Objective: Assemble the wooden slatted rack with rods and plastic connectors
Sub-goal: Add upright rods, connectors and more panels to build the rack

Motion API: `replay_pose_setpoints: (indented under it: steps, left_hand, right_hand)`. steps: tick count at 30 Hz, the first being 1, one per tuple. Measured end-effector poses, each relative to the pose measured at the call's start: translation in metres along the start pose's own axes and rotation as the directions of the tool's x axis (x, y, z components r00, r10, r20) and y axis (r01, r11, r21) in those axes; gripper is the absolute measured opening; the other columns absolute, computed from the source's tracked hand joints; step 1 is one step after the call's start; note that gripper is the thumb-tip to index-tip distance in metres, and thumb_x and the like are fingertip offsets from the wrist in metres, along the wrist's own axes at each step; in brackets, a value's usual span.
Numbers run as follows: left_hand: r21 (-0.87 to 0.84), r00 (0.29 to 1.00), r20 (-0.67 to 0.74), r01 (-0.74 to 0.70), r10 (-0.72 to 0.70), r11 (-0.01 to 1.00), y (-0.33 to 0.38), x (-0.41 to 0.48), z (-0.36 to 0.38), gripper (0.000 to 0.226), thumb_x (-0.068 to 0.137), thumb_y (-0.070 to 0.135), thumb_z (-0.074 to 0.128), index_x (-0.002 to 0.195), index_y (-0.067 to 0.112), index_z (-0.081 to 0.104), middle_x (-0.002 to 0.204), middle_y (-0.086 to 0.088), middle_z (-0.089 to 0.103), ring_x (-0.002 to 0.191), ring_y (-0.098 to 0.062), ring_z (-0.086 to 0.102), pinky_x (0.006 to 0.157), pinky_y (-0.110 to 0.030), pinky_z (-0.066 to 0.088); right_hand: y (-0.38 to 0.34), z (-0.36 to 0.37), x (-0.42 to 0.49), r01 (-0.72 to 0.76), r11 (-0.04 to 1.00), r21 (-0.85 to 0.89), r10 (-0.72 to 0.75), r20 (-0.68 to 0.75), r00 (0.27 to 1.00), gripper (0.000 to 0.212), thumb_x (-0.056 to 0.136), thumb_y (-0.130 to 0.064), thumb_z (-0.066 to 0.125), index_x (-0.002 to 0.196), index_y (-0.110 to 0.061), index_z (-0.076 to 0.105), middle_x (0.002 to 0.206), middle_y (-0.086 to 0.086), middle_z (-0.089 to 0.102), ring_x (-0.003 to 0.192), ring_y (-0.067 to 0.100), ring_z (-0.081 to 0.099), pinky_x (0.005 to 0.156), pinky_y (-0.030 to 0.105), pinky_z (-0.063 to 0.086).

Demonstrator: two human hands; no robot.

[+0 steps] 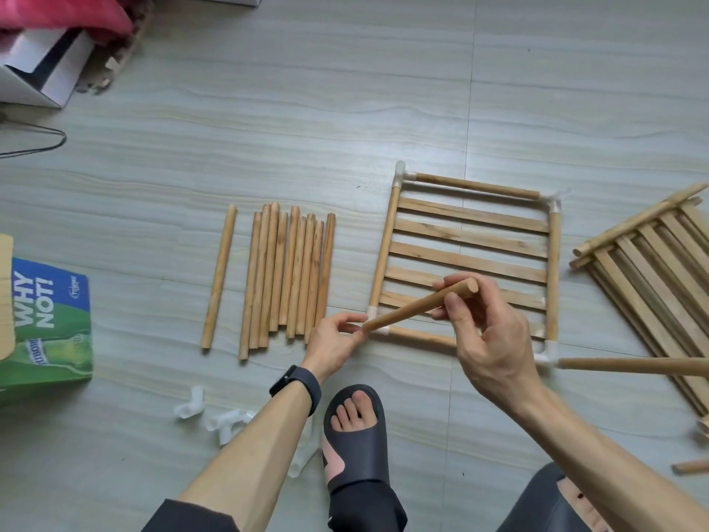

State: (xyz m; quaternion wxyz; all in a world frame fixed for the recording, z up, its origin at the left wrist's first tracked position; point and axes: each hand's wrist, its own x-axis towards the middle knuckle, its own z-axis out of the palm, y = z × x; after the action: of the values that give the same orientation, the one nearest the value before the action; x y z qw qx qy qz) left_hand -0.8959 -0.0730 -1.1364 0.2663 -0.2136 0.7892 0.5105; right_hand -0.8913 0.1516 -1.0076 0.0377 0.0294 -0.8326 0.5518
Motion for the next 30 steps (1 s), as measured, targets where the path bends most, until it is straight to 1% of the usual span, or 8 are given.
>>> replay_pose_setpoints:
  steps: [8, 13, 17, 20, 23, 25, 27, 30]
  left_hand:
    - [0.012, 0.999, 0.029, 0.022, -0.022, 1.000, 0.003, 0.003, -0.003, 0.023, 0.087, 0.020, 0.075, 0.108, 0.029, 0.078, 0.086, 0.007, 0.077, 0.087, -0.011, 0.072, 0.077, -0.021, 0.053]
    - [0.074, 0.994, 0.094, 0.051, -0.058, 0.996, 0.012, 0.000, -0.011, 0.019, 0.089, 0.007, 0.069, 0.106, 0.013, 0.075, 0.066, 0.016, 0.065, 0.059, 0.010, 0.058, 0.054, -0.005, 0.040]
    - [0.103, 0.990, 0.128, 0.043, -0.056, 0.994, 0.041, -0.015, -0.033, 0.021, 0.095, 0.013, 0.063, 0.115, 0.011, 0.069, 0.094, 0.002, 0.070, 0.080, -0.009, 0.065, 0.056, -0.011, 0.043]
    - [0.037, 0.997, 0.060, -0.043, 0.040, 0.998, 0.085, -0.031, -0.056, 0.027, 0.100, 0.029, 0.060, 0.123, 0.019, 0.068, 0.110, 0.001, 0.072, 0.099, -0.015, 0.067, 0.070, -0.021, 0.048]
    - [0.020, 0.981, 0.014, -0.191, 0.191, 0.981, 0.139, -0.056, -0.068, 0.031, 0.103, 0.038, 0.052, 0.122, 0.019, 0.068, 0.113, 0.003, 0.070, 0.105, -0.012, 0.063, 0.082, -0.023, 0.048]
    - [0.086, 0.960, 0.047, -0.280, 0.277, 0.956, 0.164, -0.072, -0.065, 0.032, 0.104, 0.045, 0.046, 0.118, 0.026, 0.068, 0.113, 0.006, 0.069, 0.109, -0.009, 0.062, 0.092, -0.028, 0.047]
    - [0.165, 0.942, 0.114, -0.331, 0.316, 0.929, 0.179, -0.085, -0.055, 0.035, 0.104, 0.052, 0.039, 0.117, 0.032, 0.066, 0.115, 0.003, 0.068, 0.107, -0.004, 0.064, 0.088, -0.021, 0.049]
    - [0.358, 0.926, 0.146, -0.378, 0.349, 0.853, 0.183, -0.095, -0.033, 0.051, 0.106, 0.055, 0.028, 0.124, 0.028, 0.067, 0.122, 0.003, 0.068, 0.108, -0.006, 0.061, 0.087, -0.025, 0.047]
  right_hand:
    - [-0.004, 0.015, -0.003, 0.407, 0.883, -0.232, -0.364, 0.208, 0.908, 0.021, 0.099, -0.019, 0.058, 0.112, -0.004, 0.066, 0.103, 0.000, 0.071, 0.088, 0.014, 0.067, 0.081, 0.017, 0.051]
    - [-0.007, 0.031, 0.010, 0.508, 0.830, -0.232, -0.412, 0.359, 0.837, 0.023, 0.098, -0.033, 0.064, 0.107, -0.013, 0.071, 0.093, -0.004, 0.072, 0.080, 0.013, 0.067, 0.070, 0.026, 0.052]
    - [-0.004, 0.037, 0.014, 0.343, 0.930, -0.135, -0.289, 0.309, 0.906, 0.019, 0.094, -0.038, 0.063, 0.106, -0.026, 0.071, 0.095, -0.014, 0.071, 0.077, 0.001, 0.066, 0.069, 0.017, 0.050]
    - [0.010, 0.041, 0.009, 0.199, 0.974, -0.111, -0.149, 0.355, 0.923, 0.024, 0.093, -0.042, 0.067, 0.113, -0.029, 0.071, 0.104, -0.016, 0.072, 0.080, -0.001, 0.067, 0.076, 0.022, 0.055]
    - [0.038, 0.039, 0.004, 0.024, 0.970, -0.243, 0.079, 0.407, 0.910, 0.039, 0.093, -0.041, 0.070, 0.129, -0.026, 0.064, 0.117, -0.011, 0.069, 0.090, 0.001, 0.066, 0.087, 0.031, 0.057]
    - [0.063, 0.033, -0.001, -0.061, 0.895, -0.443, 0.265, 0.416, 0.870, 0.051, 0.095, -0.043, 0.065, 0.141, -0.027, 0.052, 0.135, -0.006, 0.061, 0.107, 0.008, 0.063, 0.097, 0.034, 0.052]
    - [0.082, 0.031, -0.007, -0.071, 0.761, -0.645, 0.418, 0.404, 0.814, 0.058, 0.097, -0.043, 0.059, 0.149, -0.024, 0.041, 0.151, -0.001, 0.046, 0.126, 0.022, 0.055, 0.103, 0.040, 0.049]
    - [0.098, 0.038, -0.013, -0.021, 0.626, -0.780, 0.523, 0.399, 0.753, 0.051, 0.100, -0.040, 0.051, 0.147, -0.025, 0.040, 0.148, 0.005, 0.044, 0.126, 0.031, 0.053, 0.094, 0.045, 0.052]
